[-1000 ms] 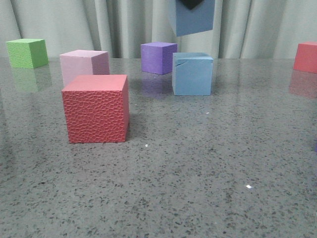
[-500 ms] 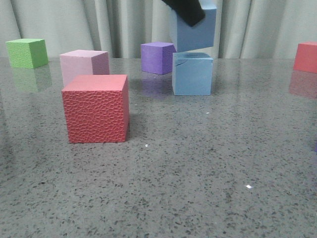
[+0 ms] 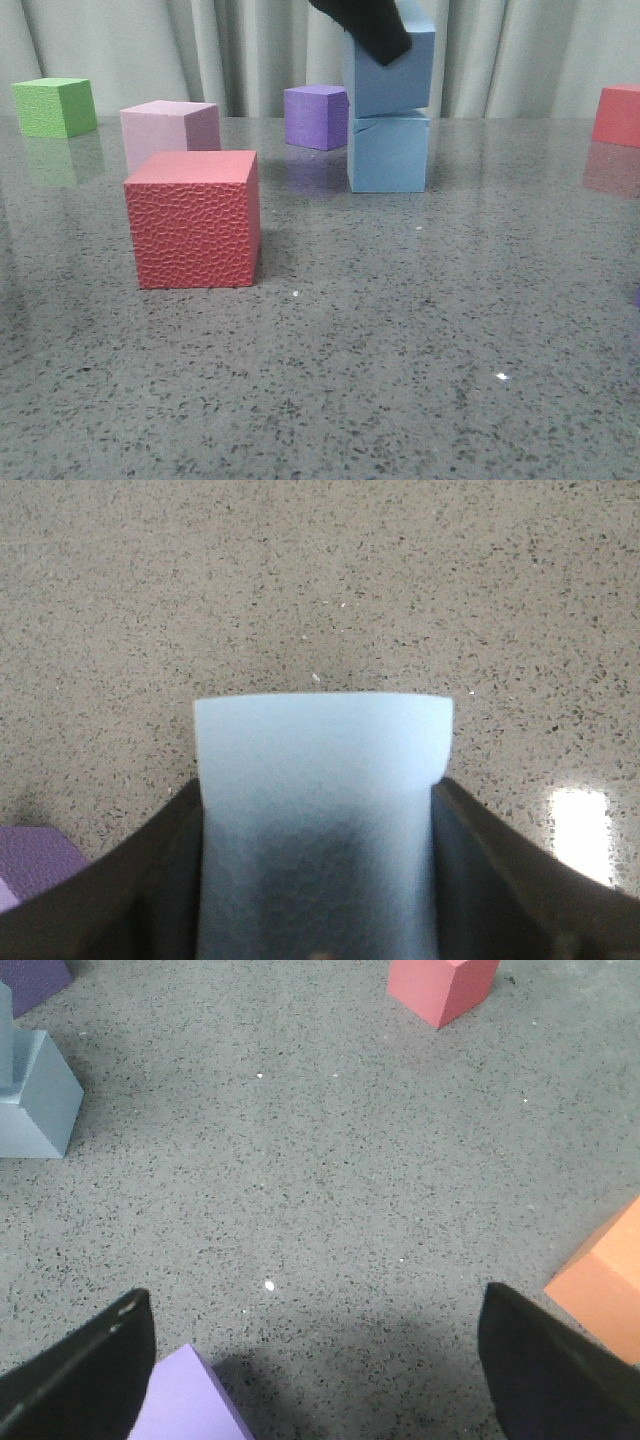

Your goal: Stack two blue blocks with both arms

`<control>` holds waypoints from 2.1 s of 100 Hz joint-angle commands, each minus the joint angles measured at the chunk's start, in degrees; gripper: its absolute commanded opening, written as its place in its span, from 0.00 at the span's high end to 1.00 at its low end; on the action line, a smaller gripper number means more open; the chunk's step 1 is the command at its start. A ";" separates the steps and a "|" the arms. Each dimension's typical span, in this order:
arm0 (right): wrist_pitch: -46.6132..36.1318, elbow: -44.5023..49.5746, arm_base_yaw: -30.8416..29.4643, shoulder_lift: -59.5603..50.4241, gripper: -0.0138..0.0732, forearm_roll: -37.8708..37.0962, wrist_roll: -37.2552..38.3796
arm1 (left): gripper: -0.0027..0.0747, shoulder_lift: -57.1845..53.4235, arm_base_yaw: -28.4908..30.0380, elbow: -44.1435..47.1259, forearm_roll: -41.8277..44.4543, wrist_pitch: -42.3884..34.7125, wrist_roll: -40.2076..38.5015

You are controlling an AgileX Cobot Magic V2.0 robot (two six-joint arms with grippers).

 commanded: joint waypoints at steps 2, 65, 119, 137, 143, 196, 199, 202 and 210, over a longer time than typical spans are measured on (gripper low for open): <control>-3.99 -1.38 -0.26 -0.61 0.10 -0.65 -0.22 | 0.72 -3.48 0.13 -1.74 -2.63 -1.23 0.86; -3.99 -1.38 -0.26 -0.61 0.10 -0.65 -0.22 | 0.72 -3.48 0.13 -1.74 -3.48 -1.84 5.62; -3.99 -1.38 -0.26 -0.61 0.10 -0.65 -0.22 | 0.72 -3.48 0.13 -1.74 -3.12 -1.95 6.47; -3.99 -1.38 -0.26 -0.61 0.10 -0.65 -0.22 | 0.72 -3.33 0.13 -1.74 -3.02 -2.08 6.47; -3.99 -1.38 -0.26 -0.61 0.10 -0.65 -0.22 | 0.72 -3.19 0.13 -1.74 -3.02 -2.08 6.47; -3.99 -1.38 -0.26 -0.61 0.10 -0.65 -0.22 | 0.72 -2.47 0.13 -1.74 -3.02 -2.09 6.47; -3.99 -1.38 -0.26 -0.61 0.10 -0.65 -0.22 | 0.72 -2.47 0.13 -1.74 -3.02 -1.99 6.47; -3.99 -1.38 -0.26 -0.61 0.10 -0.65 -0.22 | 0.72 -2.47 0.13 -1.74 -3.02 -1.99 6.47; -3.99 -1.38 -0.26 -0.61 0.10 -0.65 -0.22 | 0.72 -2.47 0.13 -1.74 -3.02 -1.87 6.47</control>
